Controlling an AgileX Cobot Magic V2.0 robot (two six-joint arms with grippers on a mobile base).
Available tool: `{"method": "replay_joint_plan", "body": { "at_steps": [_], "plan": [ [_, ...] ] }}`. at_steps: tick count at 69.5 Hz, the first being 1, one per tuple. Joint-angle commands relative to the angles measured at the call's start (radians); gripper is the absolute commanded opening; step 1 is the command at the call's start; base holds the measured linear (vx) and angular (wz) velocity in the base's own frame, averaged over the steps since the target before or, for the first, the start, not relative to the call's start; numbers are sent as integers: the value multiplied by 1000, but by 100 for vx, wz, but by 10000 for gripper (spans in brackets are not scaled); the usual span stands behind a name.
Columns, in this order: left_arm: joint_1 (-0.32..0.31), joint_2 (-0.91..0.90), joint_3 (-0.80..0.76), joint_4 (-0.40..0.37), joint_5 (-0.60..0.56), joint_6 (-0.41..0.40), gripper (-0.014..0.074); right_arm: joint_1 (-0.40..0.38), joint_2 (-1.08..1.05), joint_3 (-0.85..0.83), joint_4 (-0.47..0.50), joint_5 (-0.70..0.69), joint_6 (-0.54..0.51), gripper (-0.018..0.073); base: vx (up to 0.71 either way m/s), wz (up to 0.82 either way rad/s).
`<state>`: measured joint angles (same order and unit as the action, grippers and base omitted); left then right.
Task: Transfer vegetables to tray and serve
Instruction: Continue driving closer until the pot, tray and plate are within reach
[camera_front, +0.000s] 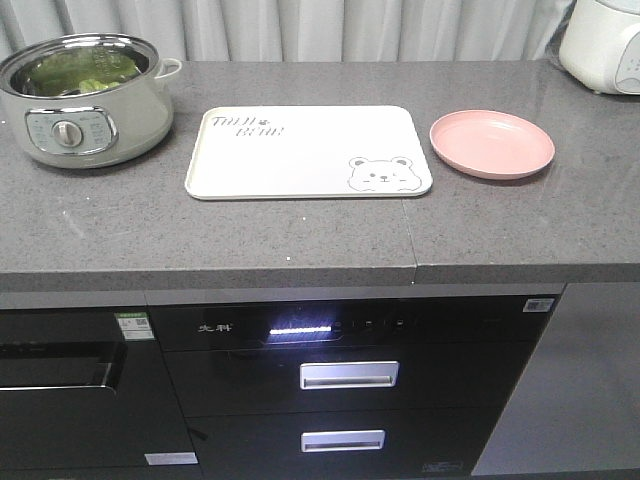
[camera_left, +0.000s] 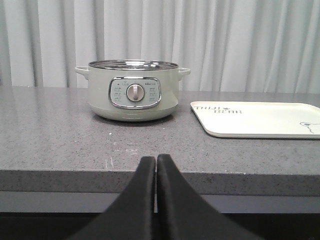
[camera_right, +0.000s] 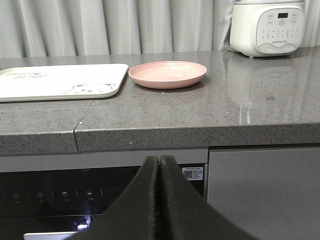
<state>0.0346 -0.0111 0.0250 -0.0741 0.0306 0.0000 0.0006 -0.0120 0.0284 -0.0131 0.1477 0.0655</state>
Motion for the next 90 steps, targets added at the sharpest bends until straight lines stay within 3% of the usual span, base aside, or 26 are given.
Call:
{"method": "replay_joint_plan", "body": {
  "at_steps": [1,90],
  "plan": [
    [0,-14,5,-7,-69,0,-6,-1,-3,7,-8,-75,-3,-3,6,-1],
    [0,-14,5,-7,-69,0,-6,-1,-3,7,-8,-75,-3,-3,8,0]
  ]
}}
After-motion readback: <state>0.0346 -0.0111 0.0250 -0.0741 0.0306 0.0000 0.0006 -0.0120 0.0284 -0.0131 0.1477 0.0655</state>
